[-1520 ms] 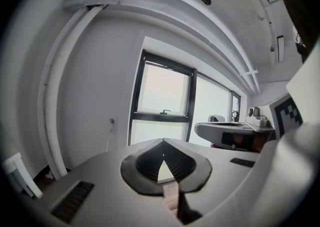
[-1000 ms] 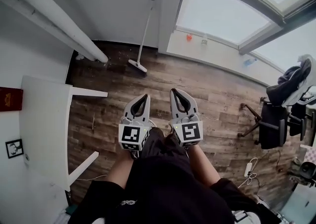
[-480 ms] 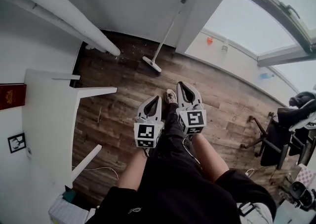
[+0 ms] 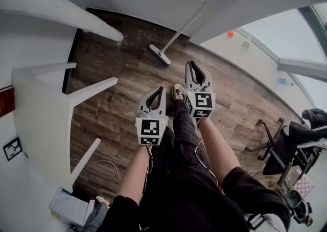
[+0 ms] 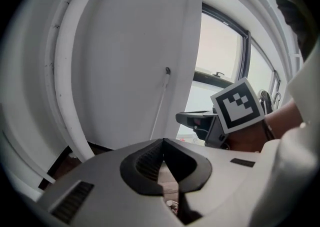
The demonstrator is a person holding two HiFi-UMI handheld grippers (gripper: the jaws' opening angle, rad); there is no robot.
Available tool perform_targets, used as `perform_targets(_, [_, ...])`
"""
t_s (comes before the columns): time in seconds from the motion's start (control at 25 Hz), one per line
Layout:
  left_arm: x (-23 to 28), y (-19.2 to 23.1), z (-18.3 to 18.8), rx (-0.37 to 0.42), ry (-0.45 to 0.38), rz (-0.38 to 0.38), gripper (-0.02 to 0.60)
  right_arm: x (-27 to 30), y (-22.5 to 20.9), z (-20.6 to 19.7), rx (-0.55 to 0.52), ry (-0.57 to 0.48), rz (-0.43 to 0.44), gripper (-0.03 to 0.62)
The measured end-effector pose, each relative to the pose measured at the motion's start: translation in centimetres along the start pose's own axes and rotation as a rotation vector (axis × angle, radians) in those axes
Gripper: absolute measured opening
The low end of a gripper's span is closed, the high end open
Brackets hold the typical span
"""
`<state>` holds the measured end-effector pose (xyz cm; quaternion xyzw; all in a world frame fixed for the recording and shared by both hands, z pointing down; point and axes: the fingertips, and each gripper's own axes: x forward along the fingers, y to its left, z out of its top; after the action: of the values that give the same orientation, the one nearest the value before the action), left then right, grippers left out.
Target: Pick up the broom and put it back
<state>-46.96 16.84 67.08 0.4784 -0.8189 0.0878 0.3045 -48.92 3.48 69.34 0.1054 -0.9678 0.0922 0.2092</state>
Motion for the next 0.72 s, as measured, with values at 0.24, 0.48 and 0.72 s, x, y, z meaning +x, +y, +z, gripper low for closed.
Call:
perform_targets(0.24, [6.2,2.3,0.8,0.010,0.019,-0.012,0.039,6.9,-2.7,-3.0,0.050,0.045,-0.013,0.170])
perform_targets(0.48, [8.9,3.0,-0.4,-0.015,0.030,-0.025,0.023,11.7,-5.0,-4.9,0.029,0.078,-0.014,0.172])
perform_targets(0.72, [10.3,3.0,-1.1,-0.045,0.030,-0.024,0.002,15.0,-5.8,-5.3,0.020,0.077,-0.006,0.172])
